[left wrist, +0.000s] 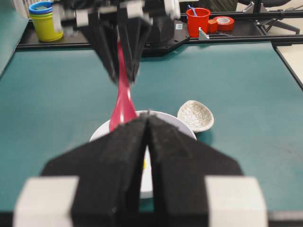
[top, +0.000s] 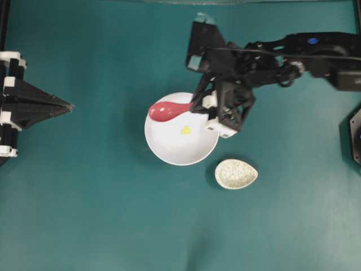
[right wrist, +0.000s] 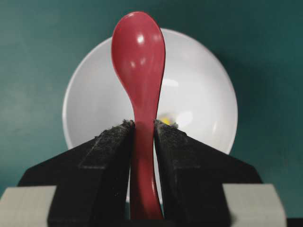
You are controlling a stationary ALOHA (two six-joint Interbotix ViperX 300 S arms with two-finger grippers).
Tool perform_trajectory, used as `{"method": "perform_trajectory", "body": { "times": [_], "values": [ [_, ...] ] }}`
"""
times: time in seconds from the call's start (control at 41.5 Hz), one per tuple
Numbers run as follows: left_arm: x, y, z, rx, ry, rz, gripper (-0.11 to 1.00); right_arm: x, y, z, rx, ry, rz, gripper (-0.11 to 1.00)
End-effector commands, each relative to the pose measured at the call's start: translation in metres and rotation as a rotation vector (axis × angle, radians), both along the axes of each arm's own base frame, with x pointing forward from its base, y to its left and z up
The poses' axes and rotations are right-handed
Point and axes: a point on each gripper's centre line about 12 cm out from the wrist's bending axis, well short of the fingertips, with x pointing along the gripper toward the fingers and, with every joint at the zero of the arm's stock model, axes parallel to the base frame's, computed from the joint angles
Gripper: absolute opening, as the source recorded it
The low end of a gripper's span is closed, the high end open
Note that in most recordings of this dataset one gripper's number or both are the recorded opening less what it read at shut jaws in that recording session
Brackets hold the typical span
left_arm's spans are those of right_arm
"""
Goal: Scoop the yellow hexagonal prism block from the bowl with a spoon using the right arm.
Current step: 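Carry the spoon back and lower it onto the spoon rest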
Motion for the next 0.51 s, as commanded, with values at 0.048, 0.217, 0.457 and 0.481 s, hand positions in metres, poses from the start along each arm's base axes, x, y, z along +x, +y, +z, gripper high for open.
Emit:
{"method": "perform_trajectory", "body": {
  "times": [0.048,0.217,0.457,0.481],
  "values": [
    [0.002,0.0,0.007,0.001,-0.018,0.001,0.0,-0.02,0.004,0.027,0.016,-0.063,-0.025,0.23],
    [0.002,0.0,0.008,-0.009,-0.023,0.001,0.0,-0.047,0.009,0.025,0.047,-0.067,-0.059,0.23],
    [0.002,0.0,0.009,-0.012,-0.028,0.002,0.0,-0.098,0.026,0.031,0.056,-0.203,-0.075,0.23],
    [0.002,0.0,0.009,-0.012,-0.028,0.002,0.0,-0.102,0.028,0.031,0.059,-0.217,-0.077,0.23]
  ]
}}
